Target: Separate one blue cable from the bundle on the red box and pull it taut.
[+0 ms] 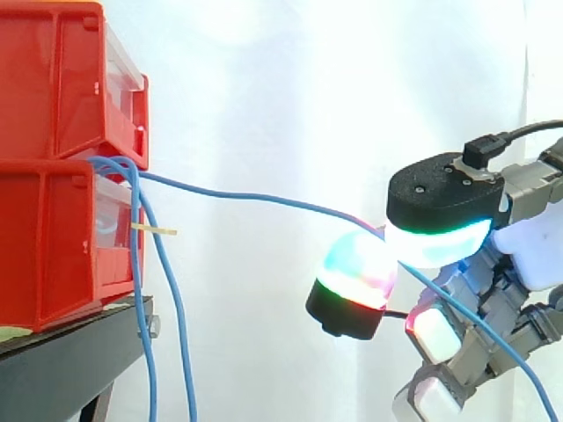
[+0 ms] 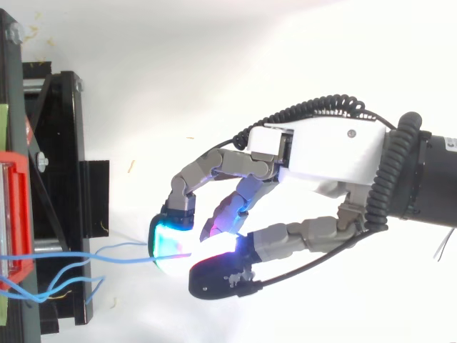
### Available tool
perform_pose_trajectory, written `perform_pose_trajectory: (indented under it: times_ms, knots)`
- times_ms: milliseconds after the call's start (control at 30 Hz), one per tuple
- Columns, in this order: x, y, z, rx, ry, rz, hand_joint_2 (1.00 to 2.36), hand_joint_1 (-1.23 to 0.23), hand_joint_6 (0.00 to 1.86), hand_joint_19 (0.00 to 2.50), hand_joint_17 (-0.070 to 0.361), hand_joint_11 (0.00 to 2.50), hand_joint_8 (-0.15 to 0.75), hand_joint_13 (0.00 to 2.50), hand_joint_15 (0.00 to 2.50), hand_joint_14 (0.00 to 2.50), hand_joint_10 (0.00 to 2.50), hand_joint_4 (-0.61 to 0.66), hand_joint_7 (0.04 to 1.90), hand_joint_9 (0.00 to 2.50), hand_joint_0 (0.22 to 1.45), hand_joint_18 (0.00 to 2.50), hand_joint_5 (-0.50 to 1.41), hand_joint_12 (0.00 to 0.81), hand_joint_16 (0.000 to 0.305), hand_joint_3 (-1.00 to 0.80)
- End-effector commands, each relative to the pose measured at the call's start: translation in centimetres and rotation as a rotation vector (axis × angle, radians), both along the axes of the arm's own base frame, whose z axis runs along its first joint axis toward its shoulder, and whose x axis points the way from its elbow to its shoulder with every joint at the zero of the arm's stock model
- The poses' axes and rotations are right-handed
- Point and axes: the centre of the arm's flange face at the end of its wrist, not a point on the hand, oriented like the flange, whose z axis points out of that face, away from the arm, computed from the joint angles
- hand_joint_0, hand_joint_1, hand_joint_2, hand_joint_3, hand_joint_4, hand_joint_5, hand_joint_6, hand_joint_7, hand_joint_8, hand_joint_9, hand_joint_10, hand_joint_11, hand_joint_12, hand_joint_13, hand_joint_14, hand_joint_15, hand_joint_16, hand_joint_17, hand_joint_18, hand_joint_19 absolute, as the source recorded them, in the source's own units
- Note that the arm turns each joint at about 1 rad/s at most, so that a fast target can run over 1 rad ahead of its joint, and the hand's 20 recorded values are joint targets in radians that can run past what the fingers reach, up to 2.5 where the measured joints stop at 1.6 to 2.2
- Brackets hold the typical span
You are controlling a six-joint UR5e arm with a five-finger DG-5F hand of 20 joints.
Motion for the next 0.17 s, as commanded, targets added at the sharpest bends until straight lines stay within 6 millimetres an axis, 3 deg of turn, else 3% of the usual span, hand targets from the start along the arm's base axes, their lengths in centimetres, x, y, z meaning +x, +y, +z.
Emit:
perform_pose_trajectory:
  times_ms: [0,133]
  knots:
    - [-0.01,-0.02,-0.03,0.000,0.000,0.000,1.40,-0.84,0.86,0.16,0.114,0.22,0.196,0.83,0.39,0.01,0.01,-0.08,0.99,1.13,0.51,0.18,0.00,0.397,0.051,-0.21]
    - [0.02,-0.01,0.03,0.001,-0.001,0.000,1.40,-0.84,0.86,0.17,0.114,0.22,0.193,0.83,0.38,0.01,0.01,-0.08,0.98,1.13,0.51,0.18,0.00,0.395,0.051,-0.21]
